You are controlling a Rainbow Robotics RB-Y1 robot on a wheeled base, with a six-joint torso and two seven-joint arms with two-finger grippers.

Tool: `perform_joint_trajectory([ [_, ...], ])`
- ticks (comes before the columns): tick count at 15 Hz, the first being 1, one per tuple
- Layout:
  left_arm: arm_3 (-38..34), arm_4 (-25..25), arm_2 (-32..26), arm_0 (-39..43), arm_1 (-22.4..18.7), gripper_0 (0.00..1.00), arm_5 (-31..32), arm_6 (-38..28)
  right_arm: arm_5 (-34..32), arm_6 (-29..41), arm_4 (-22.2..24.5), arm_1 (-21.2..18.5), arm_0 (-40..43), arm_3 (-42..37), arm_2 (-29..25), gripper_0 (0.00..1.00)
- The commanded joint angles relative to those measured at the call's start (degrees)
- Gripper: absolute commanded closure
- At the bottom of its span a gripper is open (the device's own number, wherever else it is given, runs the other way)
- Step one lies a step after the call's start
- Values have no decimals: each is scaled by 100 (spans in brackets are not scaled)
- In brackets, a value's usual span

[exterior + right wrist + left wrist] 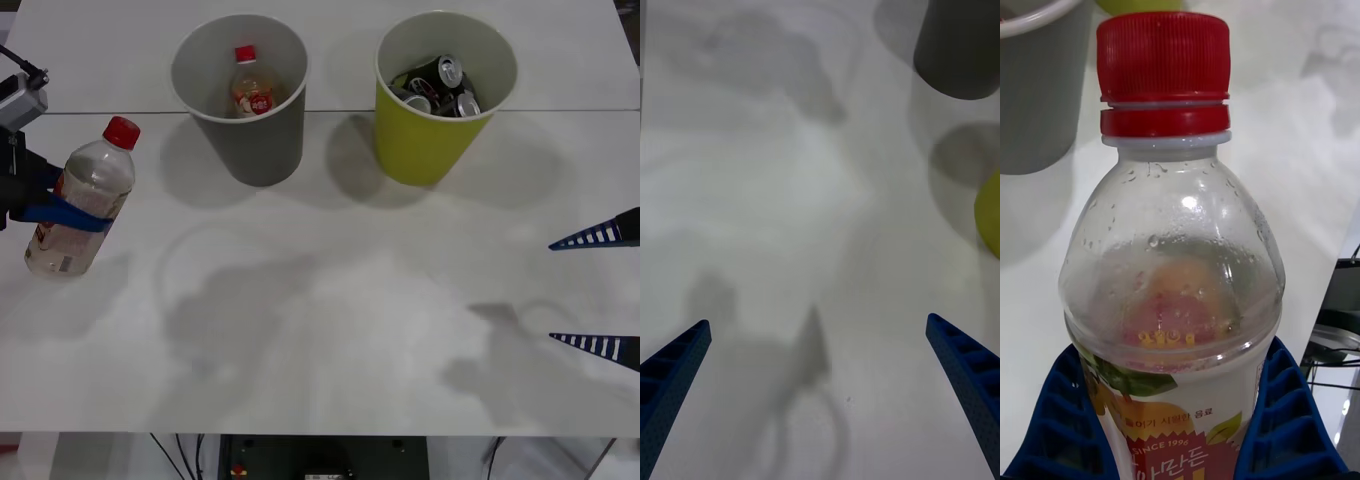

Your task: Put the can into the green bin and the plastic bottle into the gray bin

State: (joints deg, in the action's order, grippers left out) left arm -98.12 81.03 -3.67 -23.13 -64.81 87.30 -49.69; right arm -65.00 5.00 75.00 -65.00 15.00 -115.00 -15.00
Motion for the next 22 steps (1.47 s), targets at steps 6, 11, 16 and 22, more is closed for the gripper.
perform_joint_trajectory([
  [6,716,826,1879,-3251,3,100,270,-1737,0,0,0,0,0,0,0,0],
  [11,2069,1020,3022,-4868,566,99,270,-1737,0,0,0,0,0,0,0,0],
  [16,2931,1855,3101,-5642,1436,99,270,-1763,0,0,0,0,0,0,0,0],
  [22,4161,2303,3742,-6529,2306,100,59,-1957,0,0,0,0,0,0,0,0],
])
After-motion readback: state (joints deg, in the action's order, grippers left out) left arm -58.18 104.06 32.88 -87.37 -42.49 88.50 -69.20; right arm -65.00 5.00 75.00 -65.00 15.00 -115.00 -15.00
